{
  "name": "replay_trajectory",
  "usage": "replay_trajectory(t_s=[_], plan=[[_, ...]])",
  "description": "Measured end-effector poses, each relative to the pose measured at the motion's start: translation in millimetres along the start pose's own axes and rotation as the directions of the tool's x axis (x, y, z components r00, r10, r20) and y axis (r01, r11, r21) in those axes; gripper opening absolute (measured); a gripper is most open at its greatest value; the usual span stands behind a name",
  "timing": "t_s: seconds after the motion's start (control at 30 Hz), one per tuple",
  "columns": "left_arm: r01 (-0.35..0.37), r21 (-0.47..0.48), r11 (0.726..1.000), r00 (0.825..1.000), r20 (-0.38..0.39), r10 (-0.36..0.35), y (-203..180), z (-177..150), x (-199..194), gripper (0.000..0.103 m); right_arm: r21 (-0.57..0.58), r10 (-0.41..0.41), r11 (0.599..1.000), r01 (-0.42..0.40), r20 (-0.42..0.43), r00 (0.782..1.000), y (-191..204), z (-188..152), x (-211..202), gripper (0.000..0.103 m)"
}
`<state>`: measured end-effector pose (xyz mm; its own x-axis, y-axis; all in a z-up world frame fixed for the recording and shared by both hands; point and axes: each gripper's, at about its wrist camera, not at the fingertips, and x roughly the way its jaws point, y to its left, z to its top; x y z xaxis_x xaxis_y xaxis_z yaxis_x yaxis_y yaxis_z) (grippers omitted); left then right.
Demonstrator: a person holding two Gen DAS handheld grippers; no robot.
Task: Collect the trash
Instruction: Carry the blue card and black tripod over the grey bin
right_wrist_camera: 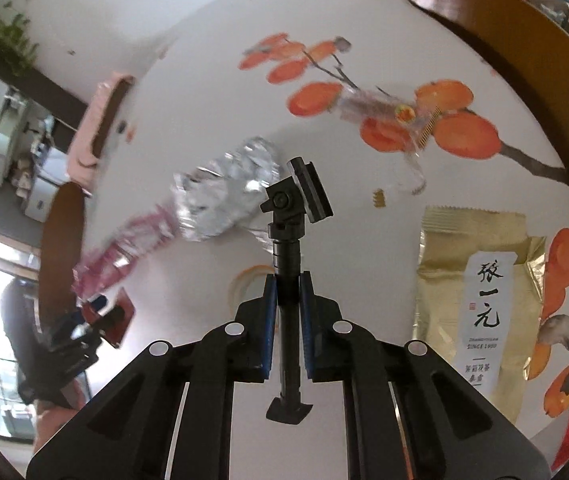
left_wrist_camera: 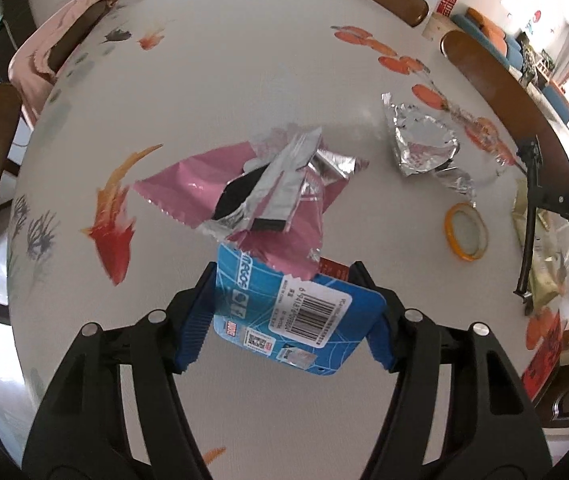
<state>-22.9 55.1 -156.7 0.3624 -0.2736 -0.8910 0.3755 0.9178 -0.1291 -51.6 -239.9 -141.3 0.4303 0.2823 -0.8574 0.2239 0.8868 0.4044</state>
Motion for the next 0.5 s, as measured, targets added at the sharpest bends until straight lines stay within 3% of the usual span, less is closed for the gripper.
replay_trajectory(t_s=[0.2, 0.5], plan=[[0.016, -0.036, 0.999, 0.999, 0.047, -0.015, 7.1, -10.3, -32.7, 0.062, -0.051, 0.083, 0.995, -0.081, 0.030, 0.996, 35.7, 2.0, -13.8, 0.012], [0.035, -0.079, 0.996, 0.991, 0.132, -0.024, 26.5, -22.1, -83.9, 0.062, -0.128, 0.188, 0.974, -0.186, 0.005, 0.982, 90.8, -7.8, -10.5, 0.012]])
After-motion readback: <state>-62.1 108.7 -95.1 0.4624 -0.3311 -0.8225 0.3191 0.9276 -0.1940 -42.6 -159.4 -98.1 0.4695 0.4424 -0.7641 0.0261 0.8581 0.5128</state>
